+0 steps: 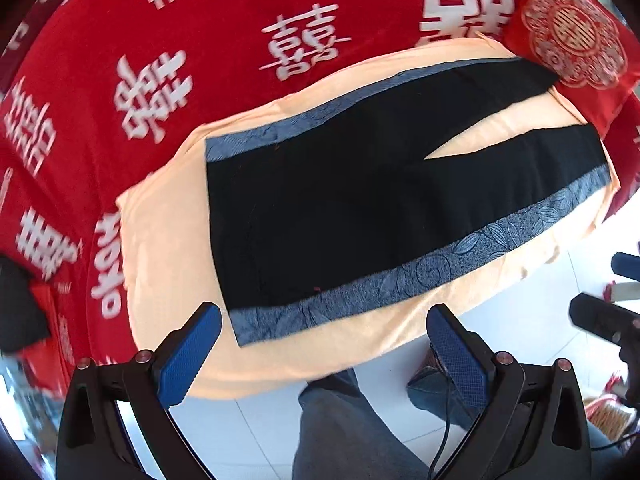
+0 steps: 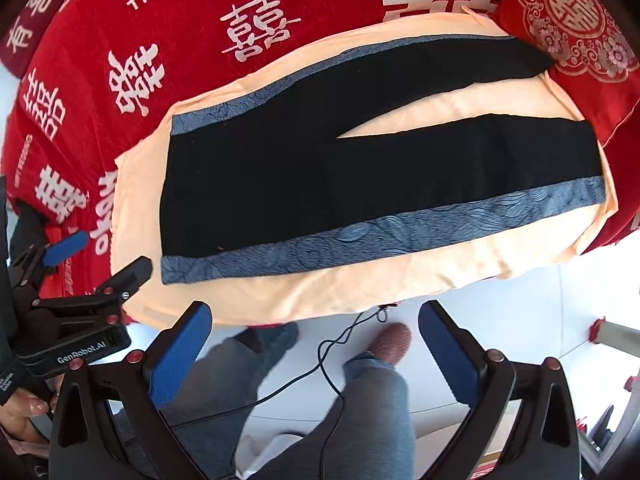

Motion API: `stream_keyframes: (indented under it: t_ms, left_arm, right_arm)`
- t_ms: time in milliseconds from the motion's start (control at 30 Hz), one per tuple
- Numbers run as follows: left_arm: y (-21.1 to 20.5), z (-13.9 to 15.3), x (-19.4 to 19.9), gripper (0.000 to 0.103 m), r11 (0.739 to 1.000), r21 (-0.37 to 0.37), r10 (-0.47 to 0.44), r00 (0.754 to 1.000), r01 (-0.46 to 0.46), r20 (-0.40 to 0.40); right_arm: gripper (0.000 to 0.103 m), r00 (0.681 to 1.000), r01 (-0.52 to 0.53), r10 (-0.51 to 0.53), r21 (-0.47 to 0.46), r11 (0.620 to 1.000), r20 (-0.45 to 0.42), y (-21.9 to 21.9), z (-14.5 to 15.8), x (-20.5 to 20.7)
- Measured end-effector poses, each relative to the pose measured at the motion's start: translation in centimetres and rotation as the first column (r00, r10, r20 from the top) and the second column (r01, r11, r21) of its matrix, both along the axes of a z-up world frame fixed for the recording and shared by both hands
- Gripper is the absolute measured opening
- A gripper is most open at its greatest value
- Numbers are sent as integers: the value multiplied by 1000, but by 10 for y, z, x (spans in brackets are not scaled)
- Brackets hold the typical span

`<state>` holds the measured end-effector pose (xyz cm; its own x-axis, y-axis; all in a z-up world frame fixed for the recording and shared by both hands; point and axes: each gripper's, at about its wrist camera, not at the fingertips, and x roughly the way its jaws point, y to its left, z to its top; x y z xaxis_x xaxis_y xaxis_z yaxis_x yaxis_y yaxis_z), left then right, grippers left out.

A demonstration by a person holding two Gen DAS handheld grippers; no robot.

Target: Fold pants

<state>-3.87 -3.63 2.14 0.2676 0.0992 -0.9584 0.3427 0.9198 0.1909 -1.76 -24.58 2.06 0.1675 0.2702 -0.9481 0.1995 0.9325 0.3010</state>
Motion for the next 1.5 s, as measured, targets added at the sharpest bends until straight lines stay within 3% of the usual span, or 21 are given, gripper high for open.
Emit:
stream_keyframes:
  t_ms: [167,267,433,567,733,1133,1500]
  left_arm:
    - [0,5,-14,103,998,25,57,998,-57,-15]
    - [-3,8,-13,103,998,53,43,999,-43,-14]
    - [-16,-1,-1,103,996,78,-29,999,31,-31]
    - [-26,-12,6,103,991,83,-103,993,108,-62]
    - [-26,-18,16,103,978,98,-177,982,183,-71]
    - [-13,-31,30,103,975,71,-203,973,211,-108]
    - [3,-30,36,103,994,14,-109,992,110,-57]
  right_arm:
    - [103,1000,-12,12,-18,1000,-11,-14,-4,-9]
    - [103,1000,-5,4,-6,1000,-12,-17,-4,-10]
    - [103,1000,9,-8,-44,999,26,-14,-6,-8]
    - [103,994,97,-94,-60,993,52,-16,-8,-9]
    - [103,991,131,-130,-57,990,30,-5,-22,-8]
    - [103,977,212,-209,-93,973,38,7,-19,-2]
    - [103,993,115,-113,-154,981,23,22,-18,3]
